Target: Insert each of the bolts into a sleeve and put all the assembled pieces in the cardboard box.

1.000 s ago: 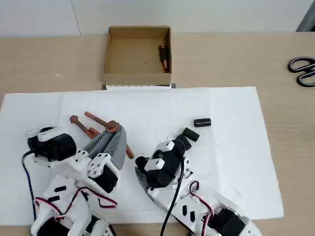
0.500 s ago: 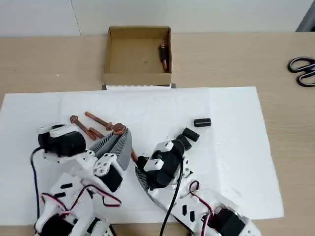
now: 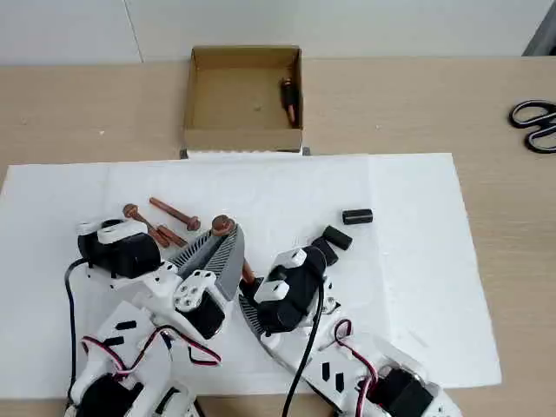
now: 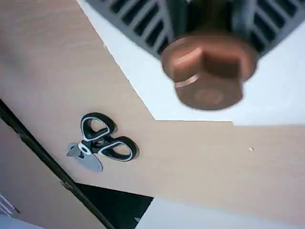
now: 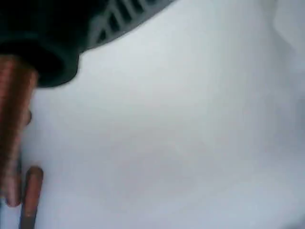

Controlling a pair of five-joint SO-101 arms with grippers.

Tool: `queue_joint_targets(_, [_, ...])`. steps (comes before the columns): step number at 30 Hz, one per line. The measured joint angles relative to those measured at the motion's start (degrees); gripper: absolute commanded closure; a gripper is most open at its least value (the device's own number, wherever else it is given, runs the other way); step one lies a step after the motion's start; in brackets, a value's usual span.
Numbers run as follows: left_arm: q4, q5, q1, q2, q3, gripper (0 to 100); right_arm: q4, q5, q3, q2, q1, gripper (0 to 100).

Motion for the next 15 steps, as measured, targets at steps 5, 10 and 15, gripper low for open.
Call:
queue_joint_targets(5, [2.4, 0.5, 0.0, 0.0, -0.6, 99, 0.0, 0.0, 0.1, 0.0, 0.0, 99.7])
queue_joint_targets(10, [6.8, 0.6, 0.4, 0.0, -1.0, 99, 0.0, 0.0, 0.1, 0.0, -0.2, 99.7])
queue_joint_targets(15, [7.1, 0.6, 1.0, 0.0, -1.1, 99, 0.0, 0.0, 0.1, 0.0, -0.2, 99.7])
